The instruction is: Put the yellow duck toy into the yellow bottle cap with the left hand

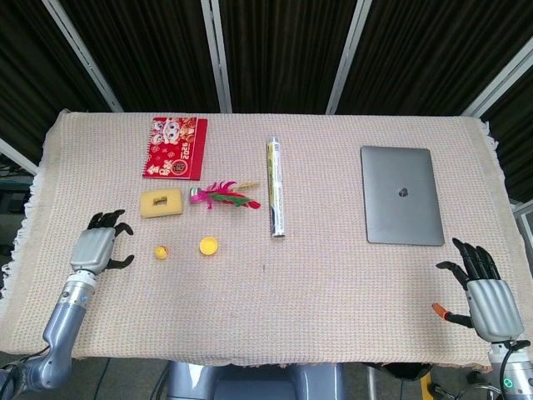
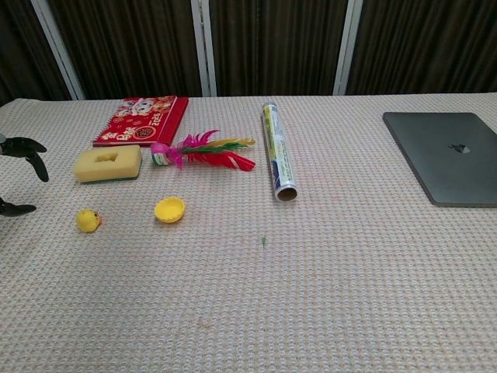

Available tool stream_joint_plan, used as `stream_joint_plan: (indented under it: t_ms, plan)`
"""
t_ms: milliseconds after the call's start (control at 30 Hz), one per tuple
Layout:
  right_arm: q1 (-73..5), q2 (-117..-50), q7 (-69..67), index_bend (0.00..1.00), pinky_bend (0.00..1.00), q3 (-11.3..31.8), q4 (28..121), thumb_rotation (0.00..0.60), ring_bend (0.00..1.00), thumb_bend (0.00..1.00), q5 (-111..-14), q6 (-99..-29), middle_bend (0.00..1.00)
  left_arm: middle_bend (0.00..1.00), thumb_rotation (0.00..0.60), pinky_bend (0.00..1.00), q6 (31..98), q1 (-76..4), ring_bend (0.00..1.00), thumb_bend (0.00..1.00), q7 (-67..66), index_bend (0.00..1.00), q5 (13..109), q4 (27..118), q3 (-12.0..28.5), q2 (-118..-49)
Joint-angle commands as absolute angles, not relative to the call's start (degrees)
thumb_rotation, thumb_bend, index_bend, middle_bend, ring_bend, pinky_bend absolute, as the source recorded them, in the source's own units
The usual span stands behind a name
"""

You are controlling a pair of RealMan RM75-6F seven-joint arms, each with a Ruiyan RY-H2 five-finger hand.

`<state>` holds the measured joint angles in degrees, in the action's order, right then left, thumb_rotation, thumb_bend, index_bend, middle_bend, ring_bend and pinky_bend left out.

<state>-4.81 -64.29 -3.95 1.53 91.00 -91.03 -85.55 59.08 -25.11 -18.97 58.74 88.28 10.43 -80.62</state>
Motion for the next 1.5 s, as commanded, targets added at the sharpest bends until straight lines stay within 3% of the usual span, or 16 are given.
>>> stream_joint_plan:
  t_ms: [33, 433, 1500]
  plan:
    - [-4.84, -64.30, -4.05, 0.31, 0.00, 1.53, 91.00, 0.600, 0.00, 0.02, -91.07, -85.57, 0.02, 0.06, 0.600, 0.00, 58.39, -26.48, 0.06, 0.26, -20.15, 0.37, 57.21, 87.87, 10.71, -82.31]
    - [-4.95, -64.16, -5.33, 0.31, 0.00, 1.34, 90.89, 0.600, 0.00, 0.02, -91.52, -85.59, 0.01, 0.05, 0.600, 0.00, 56.67, -29.98, 0.06, 0.26, -23.56, 0.37, 53.59, 86.63, 10.41, -86.59]
    - [-4.90, -64.05, -6.17, 0.31, 0.00, 1.20, 90.98, 0.600, 0.00, 0.02, -91.32, -85.51, 0.01, 0.05, 0.600, 0.00, 57.30, -31.56, 0.06, 0.28, -23.86, 0.40, 49.96, 85.32, 9.02, -87.14]
